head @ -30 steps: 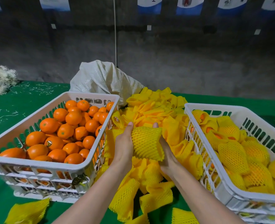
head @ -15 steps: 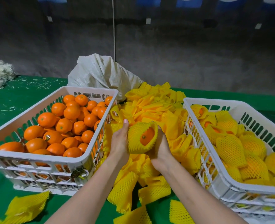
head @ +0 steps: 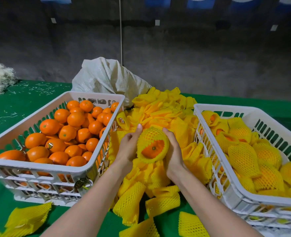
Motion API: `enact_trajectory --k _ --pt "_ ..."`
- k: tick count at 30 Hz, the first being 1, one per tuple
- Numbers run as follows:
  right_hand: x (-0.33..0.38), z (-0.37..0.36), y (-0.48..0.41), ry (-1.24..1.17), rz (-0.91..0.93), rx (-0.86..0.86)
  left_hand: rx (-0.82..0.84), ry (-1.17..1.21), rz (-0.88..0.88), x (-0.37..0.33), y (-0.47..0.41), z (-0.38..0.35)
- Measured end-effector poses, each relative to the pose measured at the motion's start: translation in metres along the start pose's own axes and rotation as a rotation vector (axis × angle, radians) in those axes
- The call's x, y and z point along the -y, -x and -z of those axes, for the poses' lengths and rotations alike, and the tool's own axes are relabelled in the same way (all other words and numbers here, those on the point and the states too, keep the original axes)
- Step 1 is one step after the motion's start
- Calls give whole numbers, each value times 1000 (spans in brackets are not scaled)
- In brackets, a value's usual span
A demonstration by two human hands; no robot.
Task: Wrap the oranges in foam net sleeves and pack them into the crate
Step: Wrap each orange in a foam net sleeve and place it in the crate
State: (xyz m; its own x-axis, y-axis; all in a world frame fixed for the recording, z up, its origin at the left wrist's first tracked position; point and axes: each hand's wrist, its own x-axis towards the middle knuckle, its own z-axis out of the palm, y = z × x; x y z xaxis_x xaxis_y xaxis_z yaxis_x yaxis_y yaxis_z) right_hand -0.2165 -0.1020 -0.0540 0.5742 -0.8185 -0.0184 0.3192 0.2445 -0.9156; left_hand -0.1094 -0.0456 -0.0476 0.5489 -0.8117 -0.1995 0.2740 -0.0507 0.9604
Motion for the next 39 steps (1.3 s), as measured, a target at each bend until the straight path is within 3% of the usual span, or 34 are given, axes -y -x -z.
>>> enact_trajectory --k 2,4,6,12,15,19,24,29,35,39 --pt "1 5 1 156 104 -57 175 109 261 -6 5 6" --pt "3 8 2 333 225 -8 304 192 388 -9 10 6" --pt "4 11 4 401 293 73 362 193 383 -7 11 4" --pt "10 16 8 723 469 -25 466 101 328 -1 14 3" --pt "16 20 10 835 552 42 512 17 349 -2 16 6" --pt "18 23 13 839 532 168 471 -52 337 -1 15 5" --pt "5 29 19 723 437 -22 337 36 196 -1 18 -9" --pt "-8 23 30 649 352 133 261 14 76 1 23 -24" --pt "2 35 39 630 452 27 148 292 190 2 18 -47" --pt "32 58 41 612 525 -6 280 436 230 7 20 -73"
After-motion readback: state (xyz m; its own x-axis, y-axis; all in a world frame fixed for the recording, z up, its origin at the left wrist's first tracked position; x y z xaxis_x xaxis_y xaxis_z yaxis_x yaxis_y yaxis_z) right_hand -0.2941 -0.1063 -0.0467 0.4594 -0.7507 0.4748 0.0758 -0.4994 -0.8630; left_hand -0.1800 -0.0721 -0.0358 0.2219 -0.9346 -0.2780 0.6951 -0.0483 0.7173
